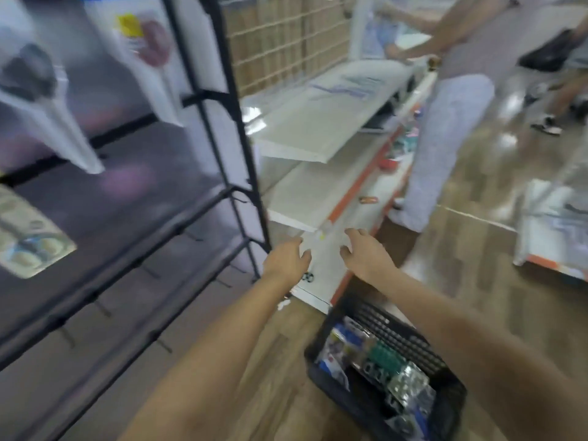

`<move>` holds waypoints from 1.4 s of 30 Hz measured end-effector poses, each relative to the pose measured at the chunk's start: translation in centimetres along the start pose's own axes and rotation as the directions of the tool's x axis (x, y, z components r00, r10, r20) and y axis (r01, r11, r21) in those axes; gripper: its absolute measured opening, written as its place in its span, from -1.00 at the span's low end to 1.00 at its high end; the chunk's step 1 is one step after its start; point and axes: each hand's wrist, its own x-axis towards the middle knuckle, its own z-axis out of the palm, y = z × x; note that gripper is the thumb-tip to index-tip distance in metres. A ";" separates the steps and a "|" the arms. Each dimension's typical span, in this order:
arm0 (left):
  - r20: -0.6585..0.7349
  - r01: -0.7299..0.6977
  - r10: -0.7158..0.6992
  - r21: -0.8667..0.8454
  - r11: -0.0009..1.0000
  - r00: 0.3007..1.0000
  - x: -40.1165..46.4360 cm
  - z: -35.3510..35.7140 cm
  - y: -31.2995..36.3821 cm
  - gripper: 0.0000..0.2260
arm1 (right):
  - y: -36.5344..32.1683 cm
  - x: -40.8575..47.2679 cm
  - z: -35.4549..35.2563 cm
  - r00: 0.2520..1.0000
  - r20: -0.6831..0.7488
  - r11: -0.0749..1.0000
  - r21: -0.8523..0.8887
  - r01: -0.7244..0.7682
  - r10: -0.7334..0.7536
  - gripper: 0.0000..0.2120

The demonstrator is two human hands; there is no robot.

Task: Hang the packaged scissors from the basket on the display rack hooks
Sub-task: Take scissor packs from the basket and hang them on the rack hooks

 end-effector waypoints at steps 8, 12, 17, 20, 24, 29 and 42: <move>0.264 -0.186 0.180 0.000 0.983 0.948 -0.9 12.8 11.9 -0.65 | 16.6 -7.6 -2.6 0.931 0.009 0.920 0.148 -0.362 0.365 -0.63; 0.391 -0.155 0.158 -0.038 0.987 0.907 -2.1 19.5 14.8 -0.61 | 23.6 -11.2 -1.8 0.872 0.075 0.850 0.195 -0.489 0.484 -0.59; 0.502 -0.040 0.037 -0.003 0.999 0.864 -4.1 26.7 12.5 -0.65 | 28.8 -14.7 4.1 0.765 0.170 0.724 0.249 -0.643 0.621 -0.68; 0.569 0.010 -0.057 0.086 0.996 0.820 -4.3 31.1 9.5 -0.71 | 31.1 -15.9 9.9 0.673 0.281 0.622 0.257 -0.740 0.685 -0.72; 0.647 -0.022 -0.085 0.155 0.988 0.758 -3.3 37.5 4.5 -0.70 | 34.2 -16.9 19.6 0.589 0.364 0.509 0.299 -0.807 0.721 -0.64; 0.689 -0.064 -0.089 0.194 0.979 0.719 0.0 46.7 -1.7 -0.66 | 39.2 -16.3 31.9 0.520 0.405 0.410 0.331 -0.850 0.752 -0.69; 0.700 -0.150 -0.027 0.191 0.970 0.714 7.6 73.1 -12.9 -0.68 | 53.0 -7.7 56.7 0.438 0.316 0.303 0.396 -0.867 0.841 -0.59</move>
